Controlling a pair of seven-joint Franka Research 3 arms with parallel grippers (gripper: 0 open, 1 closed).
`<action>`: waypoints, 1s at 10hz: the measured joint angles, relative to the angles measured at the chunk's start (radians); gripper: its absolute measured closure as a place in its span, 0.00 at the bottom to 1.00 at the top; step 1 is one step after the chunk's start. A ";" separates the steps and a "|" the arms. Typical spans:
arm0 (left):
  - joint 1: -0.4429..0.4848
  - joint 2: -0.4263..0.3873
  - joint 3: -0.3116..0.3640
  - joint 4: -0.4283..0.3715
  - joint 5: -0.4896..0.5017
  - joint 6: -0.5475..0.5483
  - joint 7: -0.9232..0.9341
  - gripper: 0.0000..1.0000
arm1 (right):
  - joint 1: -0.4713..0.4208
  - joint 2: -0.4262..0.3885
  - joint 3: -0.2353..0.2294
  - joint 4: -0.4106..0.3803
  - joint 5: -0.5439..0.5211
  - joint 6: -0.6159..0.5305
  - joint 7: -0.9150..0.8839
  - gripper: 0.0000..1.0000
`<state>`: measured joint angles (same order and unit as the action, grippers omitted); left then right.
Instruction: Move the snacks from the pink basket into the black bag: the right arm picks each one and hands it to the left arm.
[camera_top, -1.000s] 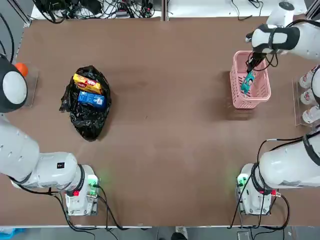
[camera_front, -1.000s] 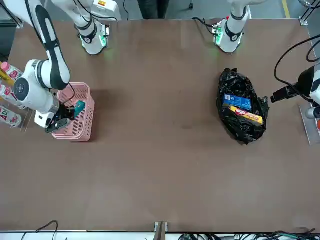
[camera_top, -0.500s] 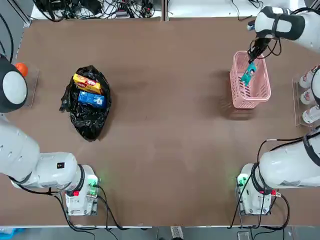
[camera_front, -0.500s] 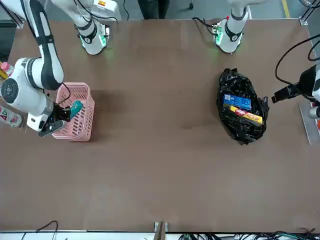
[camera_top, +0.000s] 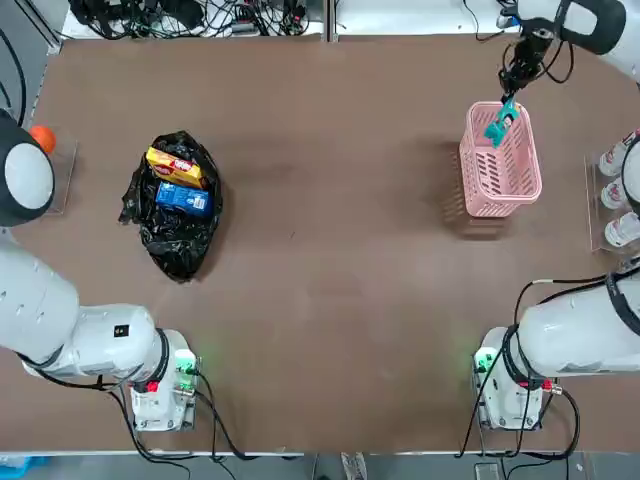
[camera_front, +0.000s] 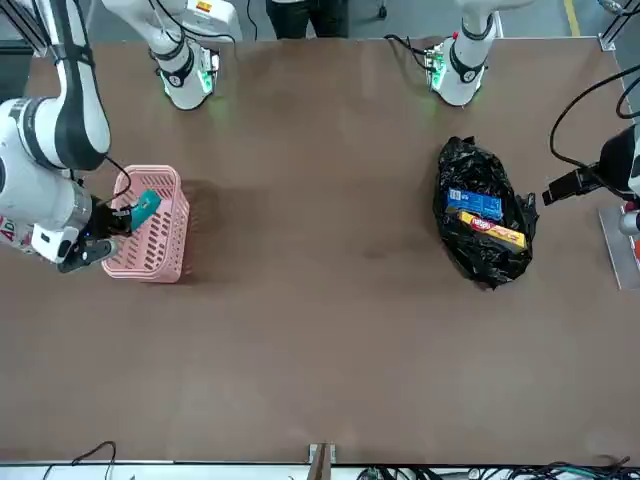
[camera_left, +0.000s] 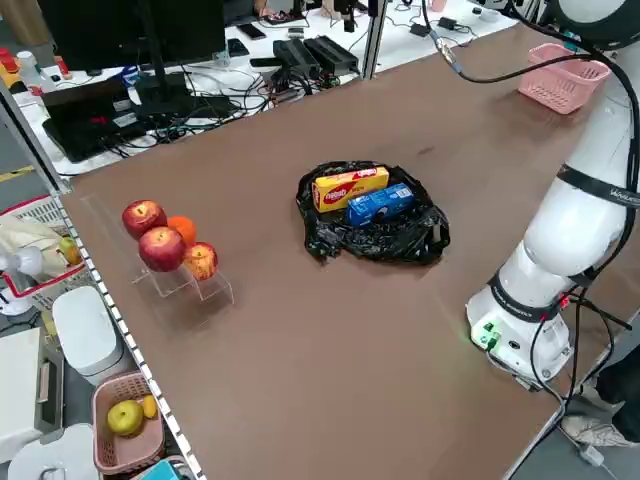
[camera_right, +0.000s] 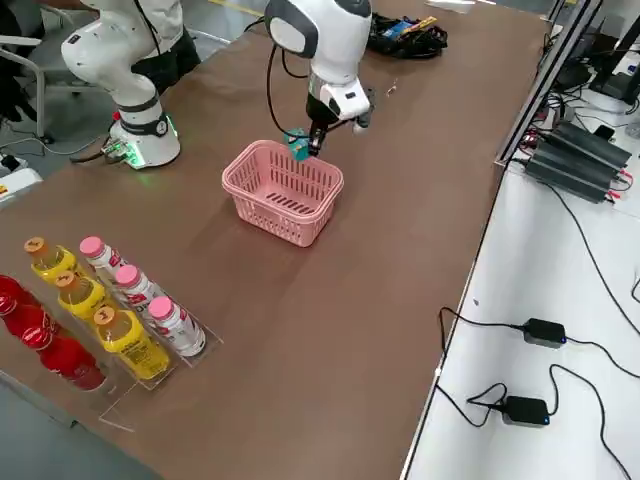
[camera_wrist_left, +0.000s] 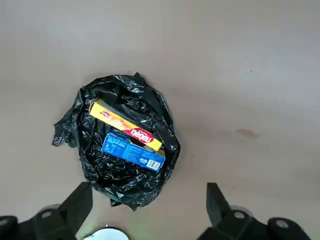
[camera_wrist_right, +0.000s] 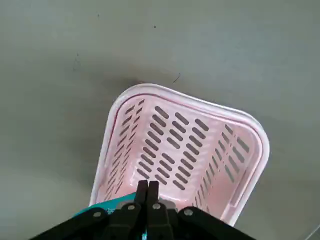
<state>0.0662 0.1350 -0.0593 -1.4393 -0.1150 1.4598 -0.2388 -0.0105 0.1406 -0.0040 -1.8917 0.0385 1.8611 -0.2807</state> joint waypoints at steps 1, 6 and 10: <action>0.000 0.000 0.000 0.000 -0.008 0.000 -0.014 0.00 | 0.021 0.000 0.001 0.015 0.001 -0.017 0.077 0.98; 0.003 0.002 0.001 0.000 -0.156 0.026 -0.097 0.00 | 0.160 0.000 0.009 0.074 0.108 -0.072 0.405 0.98; -0.004 0.031 -0.009 -0.003 -0.191 0.093 -0.159 0.00 | 0.269 0.000 0.010 0.109 0.207 -0.068 0.644 0.98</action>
<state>0.0619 0.1663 -0.0688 -1.4428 -0.3065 1.5526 -0.3977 0.2585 0.1407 0.0060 -1.7828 0.2458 1.7928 0.3634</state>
